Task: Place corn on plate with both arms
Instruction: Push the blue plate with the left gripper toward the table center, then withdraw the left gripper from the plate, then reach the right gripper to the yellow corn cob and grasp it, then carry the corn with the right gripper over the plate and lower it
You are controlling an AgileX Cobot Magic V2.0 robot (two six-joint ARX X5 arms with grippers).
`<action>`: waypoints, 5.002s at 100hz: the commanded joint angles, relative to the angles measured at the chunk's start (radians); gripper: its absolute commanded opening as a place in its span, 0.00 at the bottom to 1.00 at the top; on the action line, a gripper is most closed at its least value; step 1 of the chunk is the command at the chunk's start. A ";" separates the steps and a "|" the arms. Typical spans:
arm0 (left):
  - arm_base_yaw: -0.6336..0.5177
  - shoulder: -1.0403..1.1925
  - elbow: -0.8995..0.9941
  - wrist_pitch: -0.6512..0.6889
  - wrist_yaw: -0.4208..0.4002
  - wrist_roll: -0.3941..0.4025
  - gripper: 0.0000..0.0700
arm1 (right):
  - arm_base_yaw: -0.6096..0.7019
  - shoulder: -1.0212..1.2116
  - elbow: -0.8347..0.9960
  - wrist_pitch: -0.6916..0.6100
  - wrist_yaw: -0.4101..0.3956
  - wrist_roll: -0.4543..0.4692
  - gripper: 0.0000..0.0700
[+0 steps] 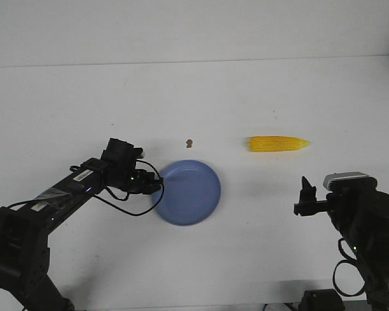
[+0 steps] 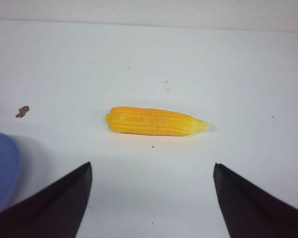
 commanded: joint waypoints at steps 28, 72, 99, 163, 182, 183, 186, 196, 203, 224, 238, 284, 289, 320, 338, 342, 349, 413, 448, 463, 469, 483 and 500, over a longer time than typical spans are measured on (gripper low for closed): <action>-0.005 0.032 0.009 -0.012 -0.012 0.002 0.63 | 0.001 0.005 0.017 0.012 -0.001 0.013 0.74; 0.053 0.006 0.010 0.013 -0.010 0.035 1.00 | 0.001 0.005 0.017 0.011 0.000 0.013 0.74; 0.154 -0.153 0.010 0.011 -0.010 0.132 1.00 | 0.001 0.005 0.017 0.013 -0.001 0.013 0.74; 0.227 -0.487 0.010 -0.072 -0.307 0.431 1.00 | 0.001 0.005 0.017 0.068 -0.002 0.013 0.74; 0.227 -0.486 0.010 -0.073 -0.307 0.429 1.00 | 0.001 0.030 0.018 0.111 -0.003 -0.040 0.74; 0.227 -0.486 0.010 -0.073 -0.307 0.428 1.00 | 0.001 0.035 0.018 0.111 -0.003 -0.047 0.74; 0.227 -0.486 0.010 -0.073 -0.307 0.426 1.00 | 0.001 0.050 0.021 0.109 -0.002 -0.064 0.74; 0.227 -0.486 0.010 -0.072 -0.307 0.422 1.00 | 0.002 0.150 0.056 0.068 -0.002 -0.142 0.74; 0.227 -0.486 0.010 -0.069 -0.307 0.422 1.00 | 0.002 0.255 0.106 0.029 -0.020 -0.203 0.74; 0.227 -0.486 0.010 -0.066 -0.306 0.417 1.00 | 0.032 0.576 0.271 -0.028 -0.048 -0.397 0.74; 0.227 -0.486 0.010 -0.066 -0.306 0.409 1.00 | 0.042 0.767 0.371 -0.033 -0.057 -0.469 0.74; 0.227 -0.486 0.010 -0.061 -0.305 0.391 1.00 | 0.040 1.058 0.461 0.015 -0.105 -0.578 0.79; 0.227 -0.486 0.010 -0.058 -0.305 0.391 1.00 | 0.039 1.071 0.461 0.027 -0.105 -0.579 0.79; 0.227 -0.486 0.010 -0.059 -0.305 0.390 1.00 | 0.027 1.149 0.461 0.133 -0.076 -0.602 0.81; 0.227 -0.486 0.010 -0.059 -0.305 0.390 1.00 | 0.004 1.202 0.462 0.166 -0.079 -0.602 0.81; 0.227 -0.486 0.010 -0.059 -0.305 0.390 1.00 | -0.004 1.216 0.462 0.170 -0.080 -0.601 0.81; 0.227 -0.486 0.010 -0.060 -0.305 0.390 1.00 | -0.016 1.234 0.462 0.172 -0.080 -0.593 0.81; 0.227 -0.486 0.010 -0.063 -0.306 0.391 1.00 | -0.028 1.159 0.462 0.082 -0.224 -0.455 0.15; 0.227 -0.486 0.010 -0.059 -0.306 0.391 1.00 | 0.209 0.962 0.462 0.004 -0.262 -0.242 0.15; 0.227 -0.486 0.010 -0.058 -0.306 0.391 1.00 | 0.360 0.964 0.462 -0.067 -0.241 -0.195 0.16; 0.227 -0.486 0.010 -0.059 -0.306 0.391 1.00 | 0.412 0.975 0.460 -0.084 -0.210 -0.188 0.16; 0.227 -0.486 0.010 -0.059 -0.306 0.390 1.00 | 0.512 0.989 0.458 -0.066 -0.149 -0.143 0.19; 0.227 -0.486 0.010 -0.059 -0.306 0.388 1.00 | 0.587 1.027 0.458 -0.021 -0.149 -0.114 0.19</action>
